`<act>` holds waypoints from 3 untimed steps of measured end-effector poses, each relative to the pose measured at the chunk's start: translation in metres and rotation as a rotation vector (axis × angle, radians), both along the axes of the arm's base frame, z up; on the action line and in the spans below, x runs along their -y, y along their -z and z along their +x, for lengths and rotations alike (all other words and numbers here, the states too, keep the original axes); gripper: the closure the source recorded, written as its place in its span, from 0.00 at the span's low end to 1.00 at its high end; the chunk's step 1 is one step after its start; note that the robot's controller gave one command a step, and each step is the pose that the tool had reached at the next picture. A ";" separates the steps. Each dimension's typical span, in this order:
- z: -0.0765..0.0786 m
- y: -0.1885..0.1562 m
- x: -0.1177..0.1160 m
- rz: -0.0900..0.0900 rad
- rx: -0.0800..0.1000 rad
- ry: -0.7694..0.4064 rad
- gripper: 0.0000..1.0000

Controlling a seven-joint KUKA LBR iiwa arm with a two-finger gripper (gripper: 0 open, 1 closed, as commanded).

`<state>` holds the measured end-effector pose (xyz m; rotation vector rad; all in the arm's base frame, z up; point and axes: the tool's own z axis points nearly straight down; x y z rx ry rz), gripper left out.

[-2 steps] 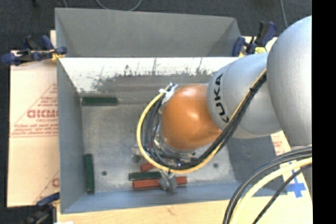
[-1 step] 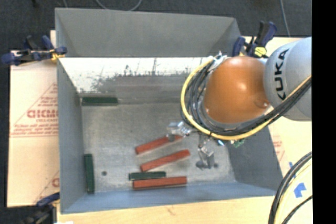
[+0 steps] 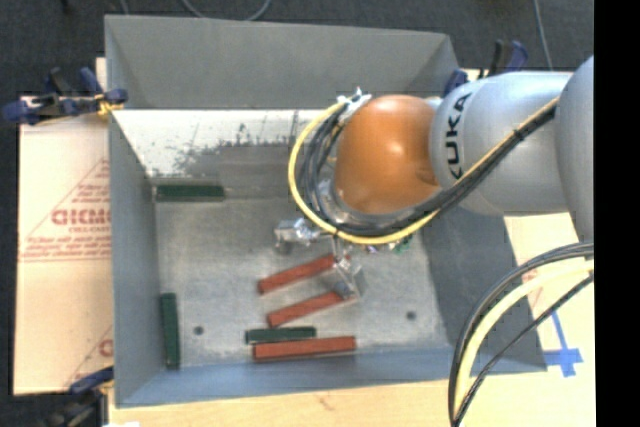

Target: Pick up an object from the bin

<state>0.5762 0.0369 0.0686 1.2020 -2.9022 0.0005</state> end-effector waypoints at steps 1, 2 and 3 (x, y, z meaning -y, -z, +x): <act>0.003 -0.006 -0.001 0.005 0.014 0.006 1.00; 0.040 -0.013 0.044 0.000 0.005 -0.592 1.00; 0.028 -0.004 0.067 -0.001 0.008 -1.628 1.00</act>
Offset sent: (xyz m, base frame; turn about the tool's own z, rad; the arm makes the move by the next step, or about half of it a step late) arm 0.0000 0.0000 0.0000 0.0000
